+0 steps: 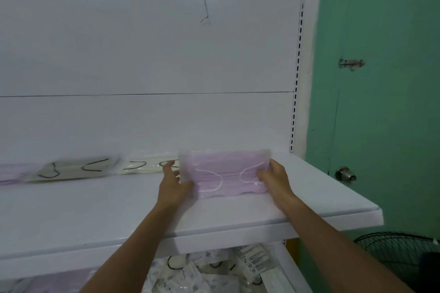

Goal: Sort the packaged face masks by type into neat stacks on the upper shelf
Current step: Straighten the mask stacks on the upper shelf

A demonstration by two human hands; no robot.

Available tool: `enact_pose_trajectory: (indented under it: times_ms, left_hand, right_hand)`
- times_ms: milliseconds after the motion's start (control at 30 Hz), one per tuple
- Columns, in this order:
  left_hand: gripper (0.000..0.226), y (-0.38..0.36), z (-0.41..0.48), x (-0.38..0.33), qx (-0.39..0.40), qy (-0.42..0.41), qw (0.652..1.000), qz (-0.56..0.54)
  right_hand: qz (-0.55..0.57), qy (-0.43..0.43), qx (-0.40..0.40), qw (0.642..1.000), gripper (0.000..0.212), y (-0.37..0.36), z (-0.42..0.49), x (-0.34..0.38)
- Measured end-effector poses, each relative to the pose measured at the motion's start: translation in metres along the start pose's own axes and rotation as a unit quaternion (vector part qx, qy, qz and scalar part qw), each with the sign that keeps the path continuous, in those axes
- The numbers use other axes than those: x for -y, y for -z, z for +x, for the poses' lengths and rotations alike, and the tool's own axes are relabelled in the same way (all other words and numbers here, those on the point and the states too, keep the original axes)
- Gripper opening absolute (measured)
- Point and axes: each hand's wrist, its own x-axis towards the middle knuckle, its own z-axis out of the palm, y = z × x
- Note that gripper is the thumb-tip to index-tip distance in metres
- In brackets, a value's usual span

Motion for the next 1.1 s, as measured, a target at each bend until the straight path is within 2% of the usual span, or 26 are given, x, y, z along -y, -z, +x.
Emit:
enact_pose_trajectory:
  times_ms: [67,167,233,333,400,500,567,633,700,800,900,1033,1100]
  left_hand:
    - [0.074,0.0,0.004,0.006,-0.018,0.009,1.0,0.021]
    - [0.043,0.003,0.007,0.011,-0.037,0.016,0.997,0.064]
    - [0.03,0.008,0.005,0.007,-0.031,-0.007,0.995,0.09]
    - [0.017,0.015,0.001,-0.003,-0.017,-0.059,0.988,0.14]
    - [0.018,0.028,0.002,-0.006,-0.051,-0.106,0.977,0.176]
    - [0.031,0.071,-0.009,-0.013,-0.133,-0.135,0.958,0.214]
    - [0.043,0.12,-0.023,-0.016,-0.205,-0.148,0.937,0.243]
    - [0.044,0.181,-0.039,-0.014,-0.272,-0.165,0.908,0.273]
    - [0.043,0.249,-0.057,-0.009,-0.327,-0.166,0.881,0.298]
    - [0.04,0.352,-0.096,0.0,-0.385,-0.148,0.859,0.305]
    - [0.024,0.447,-0.15,0.009,-0.43,-0.126,0.831,0.331]
    - [0.014,0.552,-0.228,0.016,-0.477,-0.081,0.805,0.342]
    - [0.013,0.591,-0.261,0.019,-0.508,-0.062,0.788,0.343]
  right_hand:
    - [-0.014,0.0,-0.003,1.0,0.028,-0.001,-0.002,0.001]
    - [-0.022,-0.009,-0.003,1.0,0.027,-0.002,-0.001,0.001]
    - [-0.039,-0.01,0.001,0.999,0.026,-0.005,0.002,0.001]
    - [-0.146,-0.005,0.012,0.989,0.012,-0.009,0.004,0.01]
    - [-0.184,0.021,0.005,0.983,0.028,-0.022,0.006,0.023]
    - [-0.16,0.071,-0.009,0.984,0.057,-0.071,-0.011,0.053]
    - [-0.146,0.117,0.039,0.982,0.07,-0.12,-0.033,0.069]
    - [-0.118,0.154,0.084,0.977,0.077,-0.175,-0.059,0.083]
    - [-0.073,0.177,0.12,0.974,0.079,-0.234,-0.089,0.096]
    - [-0.014,0.193,0.19,0.963,0.074,-0.327,-0.148,0.122]
    - [0.048,0.177,0.269,0.945,0.068,-0.412,-0.219,0.148]
    - [0.108,0.123,0.365,0.917,0.057,-0.505,-0.316,0.173]
    - [0.161,0.056,0.413,0.894,0.05,-0.542,-0.355,0.183]
